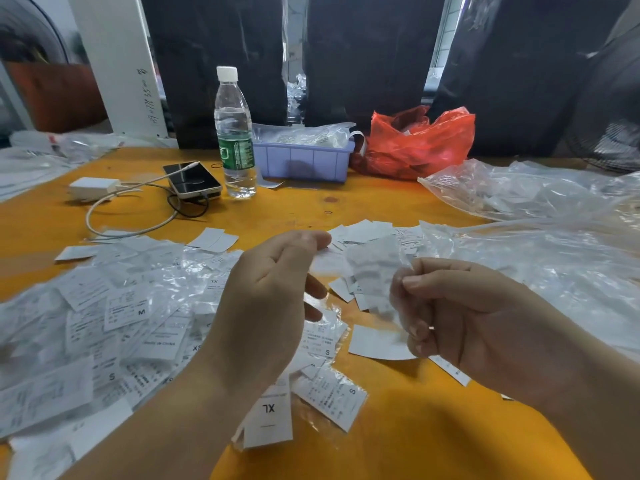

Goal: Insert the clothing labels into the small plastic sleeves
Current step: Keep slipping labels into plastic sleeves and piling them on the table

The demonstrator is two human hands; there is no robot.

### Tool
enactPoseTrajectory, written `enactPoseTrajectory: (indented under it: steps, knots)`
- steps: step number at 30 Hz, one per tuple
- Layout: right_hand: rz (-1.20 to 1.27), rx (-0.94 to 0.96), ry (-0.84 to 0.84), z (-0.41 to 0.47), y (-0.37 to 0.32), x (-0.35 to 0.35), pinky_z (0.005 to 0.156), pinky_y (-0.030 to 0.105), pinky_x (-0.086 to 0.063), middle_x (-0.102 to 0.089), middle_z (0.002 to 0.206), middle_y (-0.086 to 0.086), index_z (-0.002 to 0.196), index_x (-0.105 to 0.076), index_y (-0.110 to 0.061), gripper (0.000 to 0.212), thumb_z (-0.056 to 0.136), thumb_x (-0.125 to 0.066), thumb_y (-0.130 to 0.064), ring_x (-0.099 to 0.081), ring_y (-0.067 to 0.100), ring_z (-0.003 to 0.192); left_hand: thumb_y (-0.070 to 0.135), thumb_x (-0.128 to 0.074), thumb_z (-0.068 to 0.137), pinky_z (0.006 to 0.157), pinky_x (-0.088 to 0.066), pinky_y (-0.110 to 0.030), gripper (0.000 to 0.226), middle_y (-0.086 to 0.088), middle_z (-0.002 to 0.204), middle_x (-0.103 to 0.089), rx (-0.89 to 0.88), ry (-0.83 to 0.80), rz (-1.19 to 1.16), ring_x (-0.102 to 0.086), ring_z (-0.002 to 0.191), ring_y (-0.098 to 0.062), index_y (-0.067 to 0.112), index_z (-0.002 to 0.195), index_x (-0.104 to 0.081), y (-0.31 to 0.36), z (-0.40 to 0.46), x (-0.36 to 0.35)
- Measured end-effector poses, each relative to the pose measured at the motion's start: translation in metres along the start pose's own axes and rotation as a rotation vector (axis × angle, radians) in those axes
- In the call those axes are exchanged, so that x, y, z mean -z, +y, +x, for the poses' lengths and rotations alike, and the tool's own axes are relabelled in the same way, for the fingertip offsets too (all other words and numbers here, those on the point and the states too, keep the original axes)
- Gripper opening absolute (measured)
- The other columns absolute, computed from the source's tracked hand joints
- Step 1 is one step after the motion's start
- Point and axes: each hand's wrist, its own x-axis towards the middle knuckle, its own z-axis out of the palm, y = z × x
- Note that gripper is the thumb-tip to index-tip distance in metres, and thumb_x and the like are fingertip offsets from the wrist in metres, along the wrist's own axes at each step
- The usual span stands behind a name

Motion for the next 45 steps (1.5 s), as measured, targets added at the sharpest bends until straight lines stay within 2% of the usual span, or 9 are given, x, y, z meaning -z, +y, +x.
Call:
enactPoseTrajectory:
  steps: [2,8,15,19,24,27,30,34,45]
  knots:
    - [-0.021,0.0,-0.028,0.0,0.001,0.0,0.047,0.028,-0.043,-0.053,0.064,0.007,0.068,-0.068,-0.013,0.009,0.073,-0.06,-0.013,-0.048,0.016,0.05,0.047,-0.045,0.092,0.053,-0.054,-0.018,0.029,0.017,0.082,-0.07,0.007,-0.001,-0.04,-0.067,0.069,-0.007,0.033,0.095,-0.071,-0.001,0.001,0.0]
    - [-0.072,-0.009,-0.003,0.002,0.006,0.0,0.047,0.027,-0.044,-0.056,0.066,0.009,0.064,-0.069,-0.016,0.01,0.071,-0.062,-0.013,-0.05,0.016,0.05,0.015,-0.056,0.096,0.052,-0.054,-0.019,0.021,0.013,0.076,-0.071,-0.008,-0.009,-0.003,-0.066,0.064,-0.005,0.031,0.098,-0.07,-0.008,0.002,-0.001]
    - [-0.162,-0.023,0.0,0.002,0.012,-0.005,0.05,0.027,-0.044,-0.055,0.067,0.009,0.068,-0.068,-0.013,0.007,0.072,-0.062,-0.015,-0.05,0.016,0.054,0.03,-0.058,0.093,0.056,-0.057,-0.028,0.017,0.007,0.084,-0.072,0.078,-0.086,-0.09,-0.067,0.067,-0.012,0.028,0.09,-0.075,-0.012,0.004,-0.005]
    - [-0.193,-0.038,-0.001,0.002,0.013,-0.008,0.05,0.026,-0.045,-0.056,0.066,0.01,0.069,-0.068,-0.012,0.008,0.072,-0.062,-0.015,-0.051,0.017,0.054,0.041,-0.049,0.083,0.056,-0.056,-0.027,0.027,0.004,0.081,-0.072,0.057,-0.159,-0.085,-0.067,0.071,-0.012,0.032,0.09,-0.074,-0.012,0.003,-0.005]
    - [-0.22,-0.038,-0.002,0.001,0.013,-0.008,0.051,0.026,-0.045,-0.057,0.066,0.008,0.069,-0.069,-0.012,0.009,0.072,-0.062,-0.016,-0.051,0.016,0.056,0.024,-0.062,0.085,0.057,-0.053,-0.019,0.014,0.005,0.079,-0.072,-0.018,-0.218,-0.012,-0.066,0.068,-0.008,0.031,0.088,-0.073,-0.012,0.0,-0.004]
    - [-0.22,-0.033,0.0,0.001,0.013,-0.009,0.053,0.026,-0.046,-0.056,0.066,0.009,0.069,-0.068,-0.012,0.006,0.07,-0.064,-0.016,-0.052,0.016,0.058,0.007,-0.063,0.089,0.059,-0.056,-0.021,0.025,0.006,0.079,-0.072,-0.049,-0.205,0.049,-0.066,0.07,-0.008,0.03,0.087,-0.074,-0.013,-0.001,-0.004]
    - [-0.237,-0.021,-0.013,0.002,0.014,-0.01,0.057,0.025,-0.047,-0.059,0.067,0.007,0.075,-0.07,-0.011,0.009,0.071,-0.067,-0.019,-0.053,0.014,0.06,0.01,-0.067,0.088,0.065,-0.058,-0.028,0.02,0.006,0.08,-0.072,-0.066,-0.213,0.08,-0.068,0.073,-0.011,0.029,0.088,-0.073,-0.013,-0.001,-0.004]
    - [-0.26,-0.004,-0.008,0.001,0.016,-0.01,0.059,0.024,-0.046,-0.06,0.067,0.006,0.076,-0.069,-0.012,0.011,0.073,-0.07,-0.023,-0.054,0.014,0.06,0.026,-0.073,0.078,0.065,-0.057,-0.024,0.011,0.007,0.079,-0.072,-0.085,-0.227,0.08,-0.068,0.071,-0.009,0.03,0.088,-0.072,-0.011,-0.002,-0.004]
    - [-0.267,0.036,0.046,-0.001,0.016,-0.01,0.054,0.02,-0.046,-0.061,0.064,0.005,0.075,-0.07,-0.008,0.015,0.073,-0.075,-0.021,-0.053,0.013,0.056,0.023,-0.076,0.083,0.059,-0.058,-0.026,0.01,0.006,0.079,-0.071,-0.081,-0.18,0.023,-0.066,0.067,-0.008,0.031,0.087,-0.072,-0.01,-0.001,-0.004]
